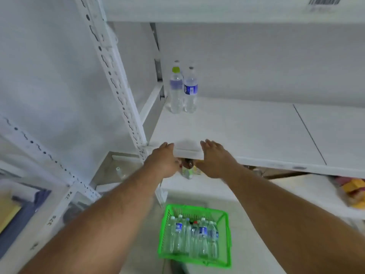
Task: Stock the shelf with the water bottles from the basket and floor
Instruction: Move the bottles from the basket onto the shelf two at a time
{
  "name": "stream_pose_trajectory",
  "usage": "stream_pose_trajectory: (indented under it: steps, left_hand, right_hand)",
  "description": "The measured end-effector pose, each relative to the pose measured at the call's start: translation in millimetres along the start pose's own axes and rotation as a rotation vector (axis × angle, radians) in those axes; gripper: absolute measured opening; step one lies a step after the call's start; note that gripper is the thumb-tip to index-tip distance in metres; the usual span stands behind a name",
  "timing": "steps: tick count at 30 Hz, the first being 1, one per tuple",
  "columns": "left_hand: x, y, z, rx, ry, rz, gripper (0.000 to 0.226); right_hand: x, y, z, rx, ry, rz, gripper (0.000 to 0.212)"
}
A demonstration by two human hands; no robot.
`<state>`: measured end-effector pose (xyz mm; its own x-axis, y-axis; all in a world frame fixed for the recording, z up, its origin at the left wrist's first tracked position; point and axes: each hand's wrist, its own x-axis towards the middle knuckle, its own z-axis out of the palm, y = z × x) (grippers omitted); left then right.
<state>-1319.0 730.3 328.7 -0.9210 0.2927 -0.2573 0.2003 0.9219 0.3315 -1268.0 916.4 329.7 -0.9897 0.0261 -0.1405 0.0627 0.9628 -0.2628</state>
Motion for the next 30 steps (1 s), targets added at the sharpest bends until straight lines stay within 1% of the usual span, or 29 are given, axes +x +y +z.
stream_pose_trajectory:
  steps: [2, 4, 7, 10, 12, 18, 21, 24, 27, 30]
  left_hand:
    - [-21.4, 2.2, 26.3, 0.012, -0.037, 0.008, 0.070]
    - [-40.6, 2.6, 54.9, 0.024, -0.095, -0.003, 0.073]
    - [-64.0, -0.2, 96.0, 0.003, -0.188, -0.018, 0.079]
    - [-77.9, -8.2, 130.8, -0.011, -0.274, -0.016, 0.078]
    - [-80.0, -16.9, 150.0, -0.033, -0.316, -0.048, 0.078]
    - [-63.8, -56.8, 203.5, -0.119, -0.462, -0.129, 0.079]
    - [-48.2, -74.6, 230.8, -0.217, -0.549, -0.172, 0.080]
    - [-31.3, -87.5, 260.3, -0.299, -0.609, -0.207, 0.078]
    - [-14.6, -93.3, 294.4, -0.375, -0.627, -0.263, 0.075]
    - [8.4, -96.2, 345.4, -0.479, -0.583, -0.343, 0.067]
  right_hand:
    - [-28.8, 8.2, 22.9, 0.000, -0.032, -0.008, 0.081]
    - [-54.8, 17.6, 47.3, 0.001, -0.098, 0.011, 0.083]
    - [-87.1, 31.8, 80.3, 0.066, -0.166, 0.080, 0.084]
    - [-108.6, 42.9, 107.8, 0.118, -0.248, 0.143, 0.084]
    - [-115.3, 48.7, 124.3, 0.131, -0.292, 0.183, 0.085]
    - [-119.1, 54.3, 176.4, 0.170, -0.404, 0.372, 0.081]
    - [-112.0, 57.4, 204.5, 0.203, -0.459, 0.485, 0.078]
    - [-98.4, 68.0, 233.2, 0.279, -0.481, 0.571, 0.073]
    - [-80.7, 87.5, 264.1, 0.357, -0.497, 0.648, 0.073]
    - [-55.8, 118.5, 312.5, 0.412, -0.507, 0.703, 0.074]
